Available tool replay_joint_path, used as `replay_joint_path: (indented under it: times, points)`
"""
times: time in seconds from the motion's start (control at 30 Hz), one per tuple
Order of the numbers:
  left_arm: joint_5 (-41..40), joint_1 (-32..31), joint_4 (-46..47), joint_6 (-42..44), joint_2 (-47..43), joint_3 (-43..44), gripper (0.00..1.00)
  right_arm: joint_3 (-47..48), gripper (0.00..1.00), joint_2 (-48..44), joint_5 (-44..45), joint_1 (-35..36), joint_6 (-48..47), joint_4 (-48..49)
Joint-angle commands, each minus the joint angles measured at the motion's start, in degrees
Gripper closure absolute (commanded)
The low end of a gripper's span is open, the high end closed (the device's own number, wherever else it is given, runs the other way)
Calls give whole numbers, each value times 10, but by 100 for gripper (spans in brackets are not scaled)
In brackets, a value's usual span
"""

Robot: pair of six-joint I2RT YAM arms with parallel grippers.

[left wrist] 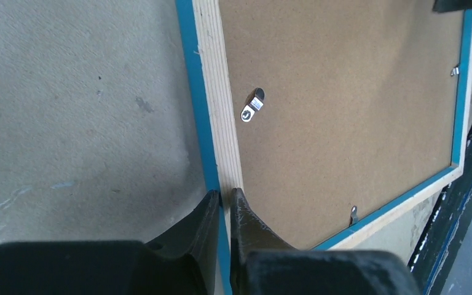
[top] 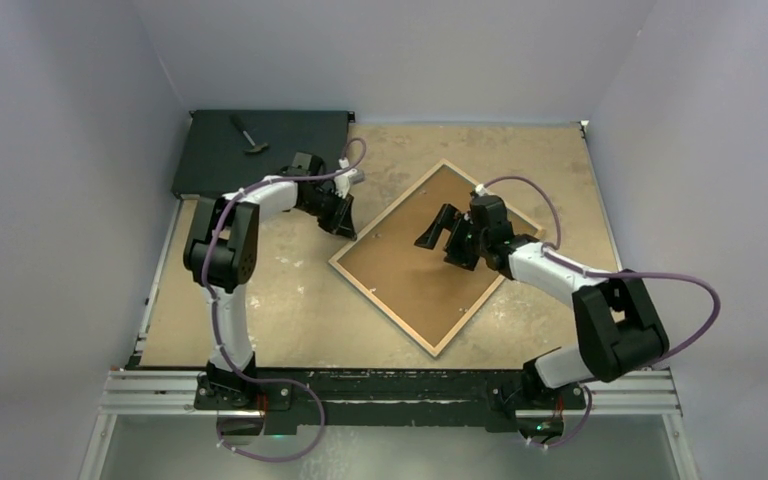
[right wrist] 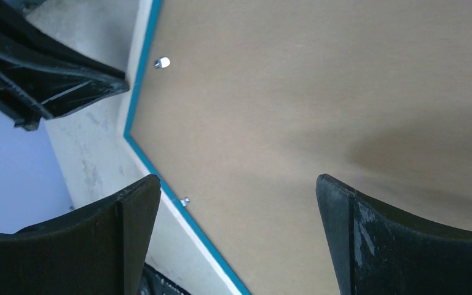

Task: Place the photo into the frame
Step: Adjust the photo frame at the center of the board.

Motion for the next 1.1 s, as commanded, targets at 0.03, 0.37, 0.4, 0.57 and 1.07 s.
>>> replay_joint_path:
  times: [0.03, 0.37, 0.4, 0.57, 1.07]
  points:
    - [19, 1, 16, 11, -15, -73, 97, 13, 2, 39, -36, 38, 50, 76]
    - [42, -1, 9, 43, -77, -182, 100, 55, 4, 137, -66, 117, 113, 145]
    - [41, -1, 9, 46, -81, -188, 100, 58, 4, 145, -69, 124, 121, 153]
    - [43, -1, 10, 55, -90, -208, 100, 71, 6, 179, -71, 155, 150, 186]
    - [45, 0, 14, 53, -86, -206, 100, 132, 30, 245, 2, 161, 145, 195]
